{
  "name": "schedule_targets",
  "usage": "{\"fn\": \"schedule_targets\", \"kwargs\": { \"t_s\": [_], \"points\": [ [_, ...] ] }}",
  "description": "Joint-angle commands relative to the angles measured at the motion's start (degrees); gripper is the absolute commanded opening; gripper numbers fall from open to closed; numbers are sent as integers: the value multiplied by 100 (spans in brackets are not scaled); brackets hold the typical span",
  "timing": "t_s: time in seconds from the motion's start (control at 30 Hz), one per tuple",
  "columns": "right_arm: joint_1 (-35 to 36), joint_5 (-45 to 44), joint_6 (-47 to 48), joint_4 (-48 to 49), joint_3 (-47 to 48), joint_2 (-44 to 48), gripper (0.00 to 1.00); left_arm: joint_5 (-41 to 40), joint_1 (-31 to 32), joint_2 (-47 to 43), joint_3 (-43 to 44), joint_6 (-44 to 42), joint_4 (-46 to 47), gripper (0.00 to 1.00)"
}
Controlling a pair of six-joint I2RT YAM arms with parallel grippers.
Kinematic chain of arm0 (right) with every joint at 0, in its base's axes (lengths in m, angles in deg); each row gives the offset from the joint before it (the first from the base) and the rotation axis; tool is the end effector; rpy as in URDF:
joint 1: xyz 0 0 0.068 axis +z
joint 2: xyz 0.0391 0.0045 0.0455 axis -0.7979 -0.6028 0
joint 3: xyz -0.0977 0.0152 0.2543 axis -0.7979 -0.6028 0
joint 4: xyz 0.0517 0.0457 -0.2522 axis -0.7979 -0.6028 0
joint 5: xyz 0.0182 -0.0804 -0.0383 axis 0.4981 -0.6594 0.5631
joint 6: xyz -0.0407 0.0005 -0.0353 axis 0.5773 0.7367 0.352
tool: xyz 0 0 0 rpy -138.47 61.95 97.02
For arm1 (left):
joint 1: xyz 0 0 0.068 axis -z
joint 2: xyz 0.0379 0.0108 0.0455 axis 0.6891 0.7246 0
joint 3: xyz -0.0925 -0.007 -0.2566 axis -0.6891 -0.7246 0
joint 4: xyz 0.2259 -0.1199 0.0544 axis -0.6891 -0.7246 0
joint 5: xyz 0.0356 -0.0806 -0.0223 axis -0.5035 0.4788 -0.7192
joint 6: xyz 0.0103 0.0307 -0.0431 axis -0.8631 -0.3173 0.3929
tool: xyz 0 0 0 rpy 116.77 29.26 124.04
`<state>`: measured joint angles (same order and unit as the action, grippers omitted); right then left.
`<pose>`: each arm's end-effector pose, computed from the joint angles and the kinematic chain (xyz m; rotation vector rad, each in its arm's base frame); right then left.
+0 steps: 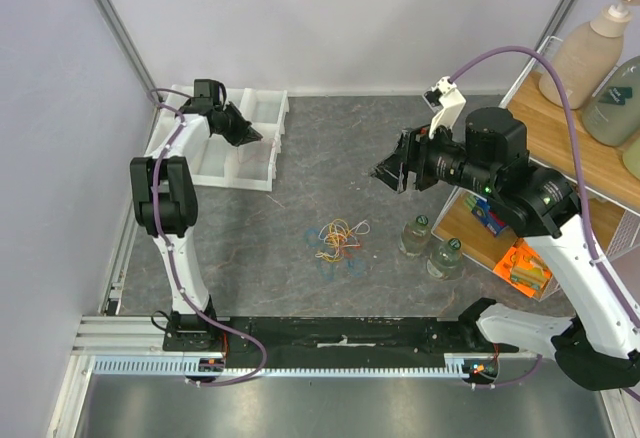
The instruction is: Untangle the cables
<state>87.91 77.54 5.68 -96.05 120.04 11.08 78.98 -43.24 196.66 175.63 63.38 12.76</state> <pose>0.1566 0.1191 0.4730 -0.2830 2.0212 0.9280 0.4677 -0.0167 0.2195 -0.7854 2.4453 -0.8222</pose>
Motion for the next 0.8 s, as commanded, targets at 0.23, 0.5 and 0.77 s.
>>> {"fn": "schedule_targets", "kwargs": {
  "t_s": [0.23, 0.5, 0.77],
  "points": [
    [-18, -106, 2, 77, 35, 29, 74, -751, 56, 205, 180, -817, -443, 2],
    [-9, -27, -104, 121, 18, -41, 74, -1190, 214, 302, 409, -1177, -724, 2],
    [-9, 52, -244, 209, -114, -6, 74, -1243, 320, 592, 962, -1520, -1216, 8]
  ]
}}
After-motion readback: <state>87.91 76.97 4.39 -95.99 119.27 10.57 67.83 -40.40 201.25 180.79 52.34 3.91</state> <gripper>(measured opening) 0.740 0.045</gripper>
